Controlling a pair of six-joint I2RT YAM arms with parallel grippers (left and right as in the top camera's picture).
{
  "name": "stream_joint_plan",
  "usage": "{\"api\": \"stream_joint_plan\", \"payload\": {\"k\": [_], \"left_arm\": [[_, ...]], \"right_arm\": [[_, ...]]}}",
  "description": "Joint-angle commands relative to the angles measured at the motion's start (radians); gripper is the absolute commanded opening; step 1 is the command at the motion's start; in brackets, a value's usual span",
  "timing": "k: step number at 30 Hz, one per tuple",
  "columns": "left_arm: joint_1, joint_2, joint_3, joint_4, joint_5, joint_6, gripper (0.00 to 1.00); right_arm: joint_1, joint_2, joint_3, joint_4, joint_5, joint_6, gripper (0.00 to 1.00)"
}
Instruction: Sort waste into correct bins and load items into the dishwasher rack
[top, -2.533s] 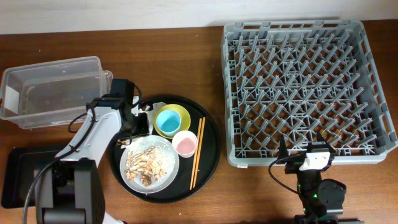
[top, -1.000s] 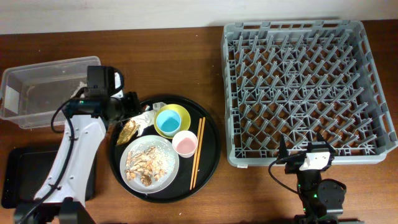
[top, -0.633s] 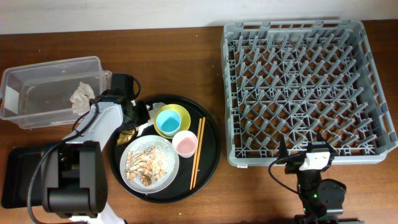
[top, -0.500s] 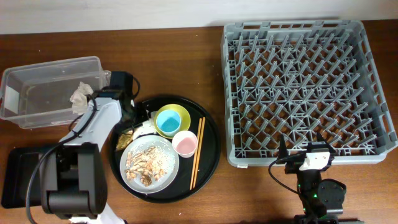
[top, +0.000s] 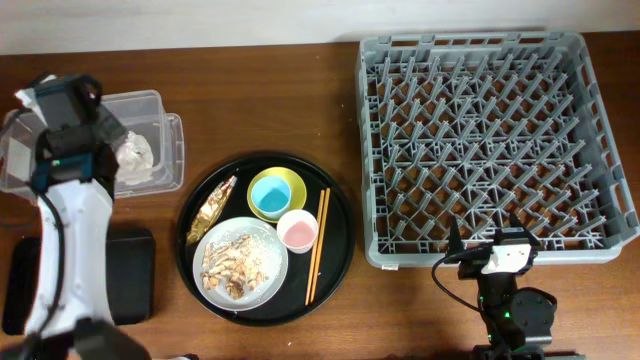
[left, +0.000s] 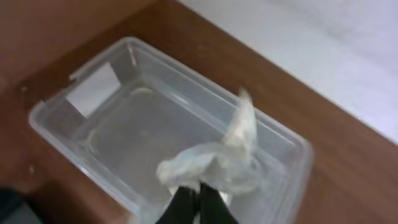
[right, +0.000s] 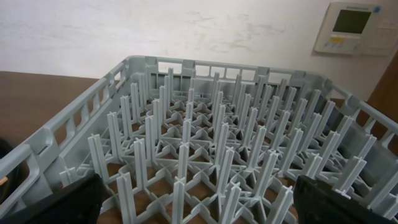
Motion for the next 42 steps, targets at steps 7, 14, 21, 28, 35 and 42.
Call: {"api": "stream_joint_plan", "payload": {"k": [7, 14, 21, 28, 35, 42], "left_arm": [[0.051, -0.12, 0.005, -0.369, 0.669, 0.038, 0.84], [-0.324, -0.071, -0.211, -0.361, 0.194, 0.169, 0.67], [-0.319, 0.283, -0.211, -0.164, 0.331, 0.423, 0.65], [-0.305, 0.214, -0.006, -0.318, 0.278, 0.275, 0.0], [-0.015, 0.039, 0.104, -0.068, 0.168, -0.268, 0.0], [0.201, 0.077, 0.104, -0.047, 0.196, -0.532, 0.8]], "right_arm": [[-0.006, -0.006, -0.01, 0.001, 0.009, 0.001, 0.98], [-0.006, -0.006, -0.01, 0.001, 0.009, 0.001, 0.98], [-0.006, -0.006, -0.01, 0.001, 0.009, 0.001, 0.98], [-0.006, -0.006, -0.01, 0.001, 0.009, 0.001, 0.98], [-0.006, -0.006, -0.01, 0.001, 0.009, 0.001, 0.98], [-0.006, -0.006, -0.01, 0.001, 0.008, 0.001, 0.98]]}}
